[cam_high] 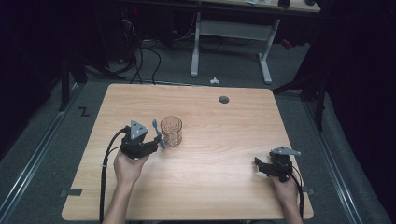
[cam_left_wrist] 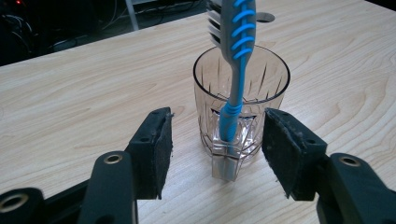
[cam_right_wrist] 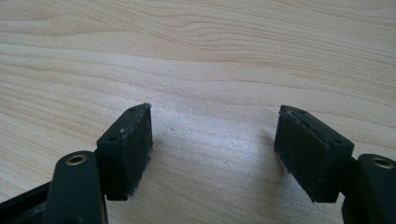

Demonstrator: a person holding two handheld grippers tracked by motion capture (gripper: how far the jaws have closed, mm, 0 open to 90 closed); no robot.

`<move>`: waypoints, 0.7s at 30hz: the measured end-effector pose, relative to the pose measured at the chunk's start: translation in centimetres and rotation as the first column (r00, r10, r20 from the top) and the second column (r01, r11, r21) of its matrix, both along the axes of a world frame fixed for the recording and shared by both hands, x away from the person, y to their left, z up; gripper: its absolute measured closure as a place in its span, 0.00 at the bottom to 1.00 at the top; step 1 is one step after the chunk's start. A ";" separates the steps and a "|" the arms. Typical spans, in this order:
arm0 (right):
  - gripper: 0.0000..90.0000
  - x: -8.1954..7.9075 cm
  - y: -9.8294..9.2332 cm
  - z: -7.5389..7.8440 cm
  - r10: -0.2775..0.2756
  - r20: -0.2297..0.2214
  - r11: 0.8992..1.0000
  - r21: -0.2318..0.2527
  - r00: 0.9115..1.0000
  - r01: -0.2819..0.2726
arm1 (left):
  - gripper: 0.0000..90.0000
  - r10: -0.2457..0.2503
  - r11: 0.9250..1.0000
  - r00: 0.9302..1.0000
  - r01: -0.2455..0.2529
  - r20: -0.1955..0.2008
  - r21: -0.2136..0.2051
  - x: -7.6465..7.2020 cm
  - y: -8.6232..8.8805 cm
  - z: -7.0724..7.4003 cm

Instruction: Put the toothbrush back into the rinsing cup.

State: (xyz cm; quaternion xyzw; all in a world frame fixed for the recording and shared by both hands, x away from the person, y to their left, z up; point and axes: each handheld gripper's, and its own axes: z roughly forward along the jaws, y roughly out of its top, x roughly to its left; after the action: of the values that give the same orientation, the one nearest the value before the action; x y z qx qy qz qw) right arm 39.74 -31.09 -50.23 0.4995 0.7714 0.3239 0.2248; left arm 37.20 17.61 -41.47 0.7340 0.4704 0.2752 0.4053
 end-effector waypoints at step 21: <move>0.31 0.0 0.0 0.0 0.000 0.000 1.000 0.000 1.000 0.000 | 0.48 0.030 0.998 0.999 -0.029 0.011 -0.063 -1.3 1.6 -0.2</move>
State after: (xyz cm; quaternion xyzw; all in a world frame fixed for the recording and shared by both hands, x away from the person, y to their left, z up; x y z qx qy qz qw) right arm 39.73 -31.09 -50.23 0.4995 0.7714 0.3238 0.2249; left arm 35.94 19.20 -41.63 0.7120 0.4872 0.2708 0.4271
